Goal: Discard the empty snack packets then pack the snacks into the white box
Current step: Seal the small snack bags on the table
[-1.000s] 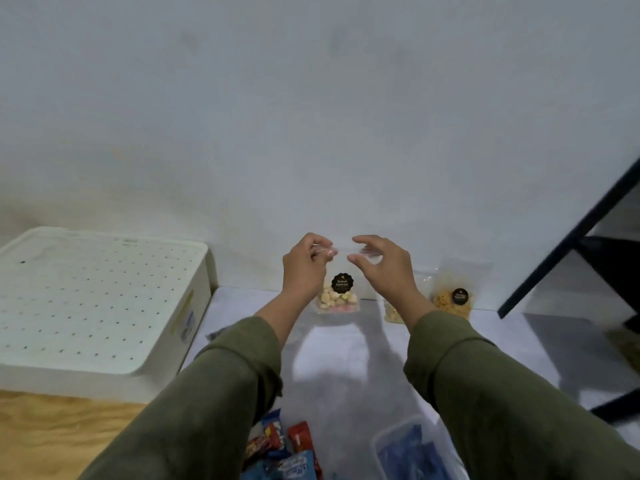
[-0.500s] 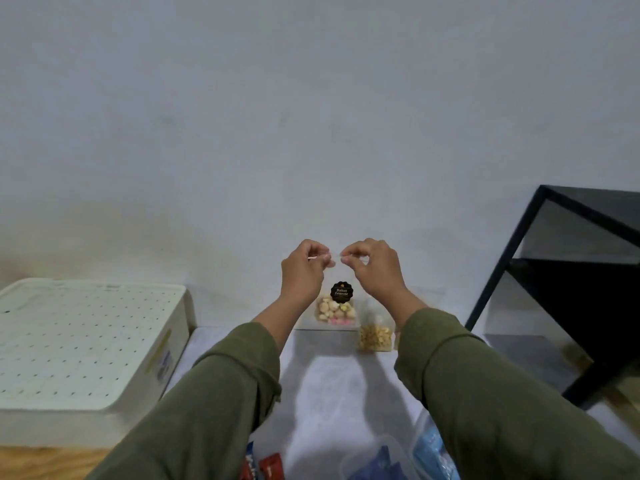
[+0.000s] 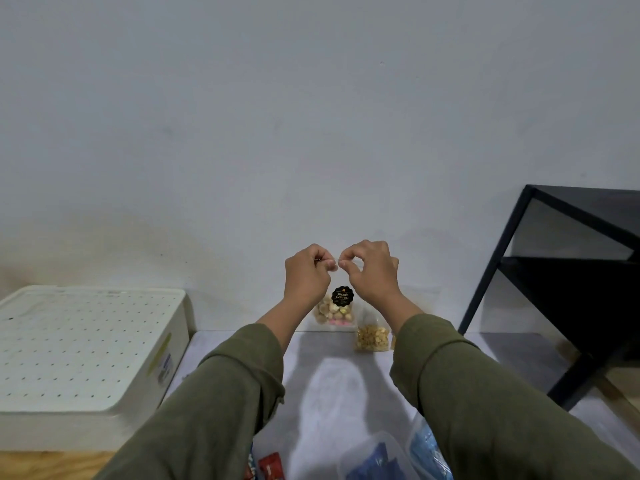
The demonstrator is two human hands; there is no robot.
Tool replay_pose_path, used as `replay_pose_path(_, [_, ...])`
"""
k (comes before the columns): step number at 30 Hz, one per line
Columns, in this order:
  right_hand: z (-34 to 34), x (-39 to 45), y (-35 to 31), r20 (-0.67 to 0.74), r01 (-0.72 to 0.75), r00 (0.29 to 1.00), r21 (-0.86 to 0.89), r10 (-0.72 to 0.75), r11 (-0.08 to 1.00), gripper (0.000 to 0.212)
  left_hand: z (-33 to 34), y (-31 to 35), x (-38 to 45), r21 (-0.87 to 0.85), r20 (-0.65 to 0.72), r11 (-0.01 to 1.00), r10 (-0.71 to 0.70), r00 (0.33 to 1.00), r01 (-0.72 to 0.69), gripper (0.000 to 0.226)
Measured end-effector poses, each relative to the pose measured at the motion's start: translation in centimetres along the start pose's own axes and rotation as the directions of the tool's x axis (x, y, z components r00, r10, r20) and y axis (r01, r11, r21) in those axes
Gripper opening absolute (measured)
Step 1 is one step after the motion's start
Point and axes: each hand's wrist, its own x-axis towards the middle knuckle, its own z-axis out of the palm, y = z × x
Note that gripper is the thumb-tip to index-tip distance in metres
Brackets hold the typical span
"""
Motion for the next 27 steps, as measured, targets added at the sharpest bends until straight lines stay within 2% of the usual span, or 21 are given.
replay_pose_path(6, [0.02,-0.19,-0.34,-0.011,-0.004,1.0,0.005,0.004,1.0,0.008,-0.06,0.1,-0.07,0.029,0.01,1.0,0.003,1.0,-0.003,0.019])
replay_pose_path(11, [-0.11,-0.43,0.07,-0.013,-0.048,0.999,0.043,0.048,0.998,0.011,-0.48,-0.21,0.02,0.01,-0.038,0.999,-0.034,0.999,0.034,0.017])
replay_pose_path(19, [0.08,-0.07,-0.22,0.023,-0.031,0.999,-0.001,0.031,1.0,0.014,-0.3,0.15,-0.13,0.068,0.093,0.997,0.041,0.995,-0.048,0.009])
replay_pose_path(27, [0.13,-0.04,-0.25,-0.018,-0.019,1.0,0.017,0.02,1.0,0.008,-0.79,0.22,0.5,0.099,0.027,0.995,0.012,1.0,-0.014,0.01])
